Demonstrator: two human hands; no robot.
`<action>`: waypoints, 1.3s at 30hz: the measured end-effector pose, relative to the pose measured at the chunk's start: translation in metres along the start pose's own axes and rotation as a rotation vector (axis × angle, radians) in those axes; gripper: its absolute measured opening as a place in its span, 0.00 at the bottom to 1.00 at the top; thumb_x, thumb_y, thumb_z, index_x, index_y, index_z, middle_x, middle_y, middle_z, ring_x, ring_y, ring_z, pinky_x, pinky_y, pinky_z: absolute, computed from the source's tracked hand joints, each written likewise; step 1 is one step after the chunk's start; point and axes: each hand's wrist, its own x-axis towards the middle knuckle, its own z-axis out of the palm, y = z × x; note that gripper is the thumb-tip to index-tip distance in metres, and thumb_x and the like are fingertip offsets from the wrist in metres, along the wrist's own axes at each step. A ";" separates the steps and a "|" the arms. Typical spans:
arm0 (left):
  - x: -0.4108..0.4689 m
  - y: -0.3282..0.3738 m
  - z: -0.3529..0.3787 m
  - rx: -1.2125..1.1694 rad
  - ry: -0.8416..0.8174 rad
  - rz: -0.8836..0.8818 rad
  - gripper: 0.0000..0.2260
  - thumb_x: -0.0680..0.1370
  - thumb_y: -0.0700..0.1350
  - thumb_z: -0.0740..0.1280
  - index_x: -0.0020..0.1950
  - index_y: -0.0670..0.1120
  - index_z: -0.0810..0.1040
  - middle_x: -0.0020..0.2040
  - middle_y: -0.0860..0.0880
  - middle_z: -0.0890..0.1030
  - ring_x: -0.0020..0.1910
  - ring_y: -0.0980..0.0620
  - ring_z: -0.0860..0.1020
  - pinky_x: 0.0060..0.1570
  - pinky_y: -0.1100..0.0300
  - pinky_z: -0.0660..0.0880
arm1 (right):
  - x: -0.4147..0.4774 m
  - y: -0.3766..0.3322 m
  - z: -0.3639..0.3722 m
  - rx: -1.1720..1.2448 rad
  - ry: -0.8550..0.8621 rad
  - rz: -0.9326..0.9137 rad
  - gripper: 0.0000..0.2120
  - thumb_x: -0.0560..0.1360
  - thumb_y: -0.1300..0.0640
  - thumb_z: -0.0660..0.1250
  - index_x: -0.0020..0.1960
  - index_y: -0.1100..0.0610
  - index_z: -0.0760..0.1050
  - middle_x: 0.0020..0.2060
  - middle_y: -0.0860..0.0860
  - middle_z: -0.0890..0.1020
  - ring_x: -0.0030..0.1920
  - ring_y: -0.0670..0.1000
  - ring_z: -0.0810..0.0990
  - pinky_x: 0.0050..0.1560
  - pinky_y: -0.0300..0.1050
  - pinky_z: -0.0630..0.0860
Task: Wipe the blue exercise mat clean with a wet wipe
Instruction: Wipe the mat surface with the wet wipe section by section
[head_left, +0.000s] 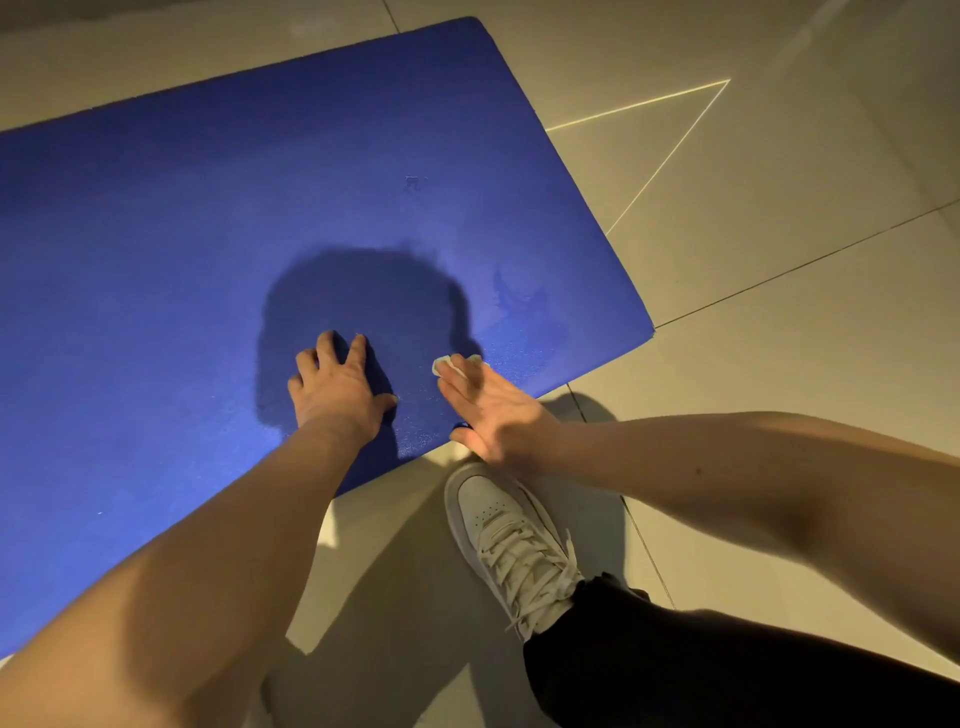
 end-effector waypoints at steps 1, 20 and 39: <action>0.000 0.000 0.000 -0.001 0.002 0.003 0.40 0.75 0.61 0.71 0.80 0.54 0.55 0.78 0.44 0.53 0.74 0.38 0.56 0.71 0.43 0.61 | 0.002 0.007 -0.002 -0.049 -0.033 0.002 0.35 0.80 0.46 0.56 0.81 0.61 0.54 0.82 0.53 0.55 0.81 0.56 0.51 0.81 0.50 0.48; 0.028 -0.014 -0.014 -0.043 0.071 -0.013 0.37 0.76 0.61 0.69 0.80 0.52 0.57 0.78 0.45 0.55 0.74 0.39 0.57 0.72 0.43 0.59 | 0.063 0.015 -0.017 -0.186 -0.031 -0.070 0.34 0.83 0.44 0.51 0.81 0.64 0.55 0.81 0.59 0.57 0.81 0.60 0.54 0.81 0.54 0.50; 0.073 -0.019 -0.035 0.001 0.081 -0.036 0.36 0.79 0.63 0.64 0.81 0.53 0.54 0.79 0.45 0.52 0.76 0.40 0.55 0.73 0.43 0.58 | 0.107 0.040 -0.039 -0.161 -0.034 0.052 0.34 0.83 0.46 0.56 0.82 0.63 0.51 0.82 0.57 0.55 0.81 0.59 0.52 0.81 0.51 0.47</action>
